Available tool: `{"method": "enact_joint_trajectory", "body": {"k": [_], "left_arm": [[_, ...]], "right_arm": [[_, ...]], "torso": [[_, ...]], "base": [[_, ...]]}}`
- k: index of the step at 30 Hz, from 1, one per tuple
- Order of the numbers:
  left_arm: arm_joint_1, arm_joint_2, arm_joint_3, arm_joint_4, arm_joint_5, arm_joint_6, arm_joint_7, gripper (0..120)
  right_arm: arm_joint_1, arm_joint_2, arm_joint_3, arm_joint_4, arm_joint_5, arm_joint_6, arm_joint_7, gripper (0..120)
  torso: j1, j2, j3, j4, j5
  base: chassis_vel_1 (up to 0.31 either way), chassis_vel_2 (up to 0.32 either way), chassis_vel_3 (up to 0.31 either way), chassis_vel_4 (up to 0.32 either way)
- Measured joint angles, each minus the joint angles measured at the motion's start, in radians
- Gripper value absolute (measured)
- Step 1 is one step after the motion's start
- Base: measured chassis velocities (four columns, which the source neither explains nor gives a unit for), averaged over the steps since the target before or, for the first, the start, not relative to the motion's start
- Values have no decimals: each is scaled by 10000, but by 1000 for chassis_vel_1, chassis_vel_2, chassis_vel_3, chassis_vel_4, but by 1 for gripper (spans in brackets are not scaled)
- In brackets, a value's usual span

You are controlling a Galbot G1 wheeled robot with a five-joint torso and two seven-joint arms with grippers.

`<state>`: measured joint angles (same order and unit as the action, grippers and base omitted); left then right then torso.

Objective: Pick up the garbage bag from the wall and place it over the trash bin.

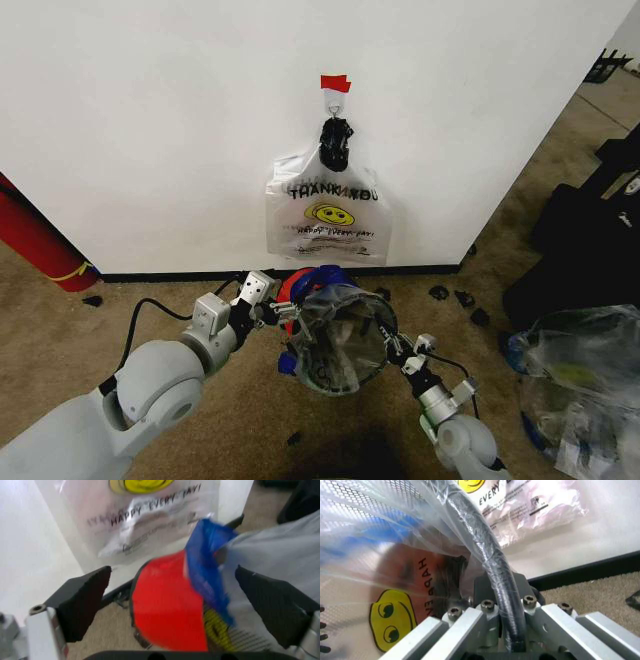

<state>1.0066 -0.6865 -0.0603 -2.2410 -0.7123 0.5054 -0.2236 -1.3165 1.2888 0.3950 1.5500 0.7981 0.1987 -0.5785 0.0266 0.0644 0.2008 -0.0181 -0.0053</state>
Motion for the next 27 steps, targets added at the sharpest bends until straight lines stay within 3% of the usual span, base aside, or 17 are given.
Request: {"method": "enact_joint_trajectory", "body": {"k": [9, 17, 27], "left_arm": [[-202, -144, 55, 651, 134, -28, -23, 100], [-416, -492, 79, 1766, 548, -342, -55, 100], [-111, -504, 99, 1078, 511, -334, 144, 100]], "right_arm": [[27, -41, 142, -46, 2, 27, -682, 0], [117, -63, 507, -422, 88, 30, -2411, 0], [179, -45, 360, -615, 256, 71, -2036, 0]], "torso": [[0, 0, 0, 1, 0], [1, 0, 0, 0, -2], [0, 0, 0, 0, 0]], "base": [[0, 0, 0, 0], [0, 0, 0, 0], [0, 0, 0, 0]]}}
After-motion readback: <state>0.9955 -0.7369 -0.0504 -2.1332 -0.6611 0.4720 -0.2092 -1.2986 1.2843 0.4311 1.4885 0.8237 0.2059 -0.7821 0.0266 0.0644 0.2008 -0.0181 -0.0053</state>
